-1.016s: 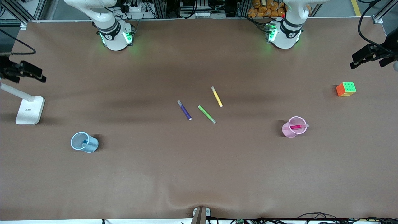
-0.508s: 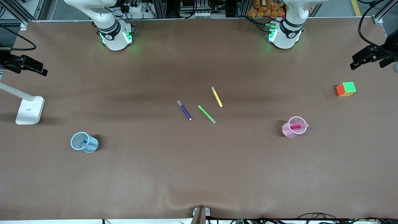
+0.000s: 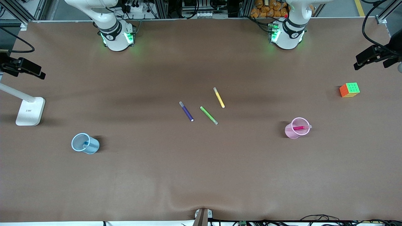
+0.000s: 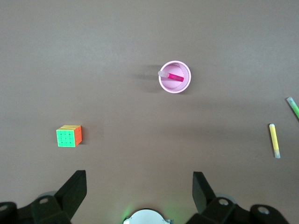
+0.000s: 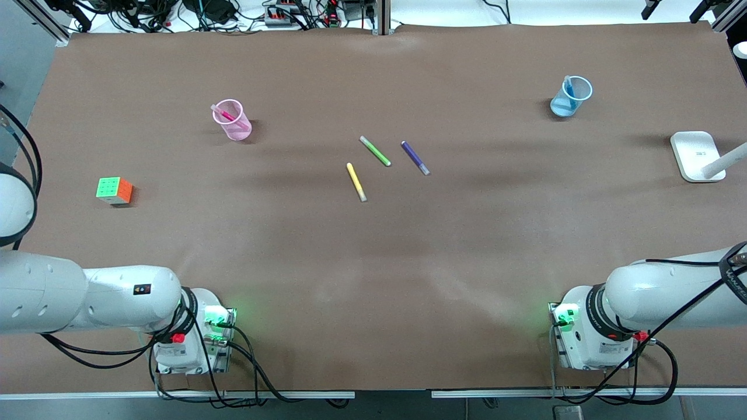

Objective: Place pink and blue markers in matching cups

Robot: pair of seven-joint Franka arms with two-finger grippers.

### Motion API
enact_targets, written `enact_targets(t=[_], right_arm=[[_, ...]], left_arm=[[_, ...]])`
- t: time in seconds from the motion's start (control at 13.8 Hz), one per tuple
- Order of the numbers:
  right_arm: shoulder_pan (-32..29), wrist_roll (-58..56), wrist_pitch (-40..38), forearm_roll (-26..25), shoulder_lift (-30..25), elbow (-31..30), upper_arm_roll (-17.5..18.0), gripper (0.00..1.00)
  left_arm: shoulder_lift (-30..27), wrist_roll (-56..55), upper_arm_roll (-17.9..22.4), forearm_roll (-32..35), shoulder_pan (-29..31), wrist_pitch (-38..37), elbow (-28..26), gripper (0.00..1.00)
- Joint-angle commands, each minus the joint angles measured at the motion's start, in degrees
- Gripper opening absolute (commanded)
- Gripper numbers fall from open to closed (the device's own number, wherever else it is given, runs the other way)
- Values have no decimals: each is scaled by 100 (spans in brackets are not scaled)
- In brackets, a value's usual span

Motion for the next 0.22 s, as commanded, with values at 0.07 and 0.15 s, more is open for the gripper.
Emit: enact_targets(t=[0.07,0.15], right_arm=[[-80,-237,128,-106,14,10,70,100],[-80,-237,119,-106,14,10,70,100]], left_arm=[[73,79,-19,-132,69,-250,198,100],[73,79,-19,-132,51,-250,198,100]])
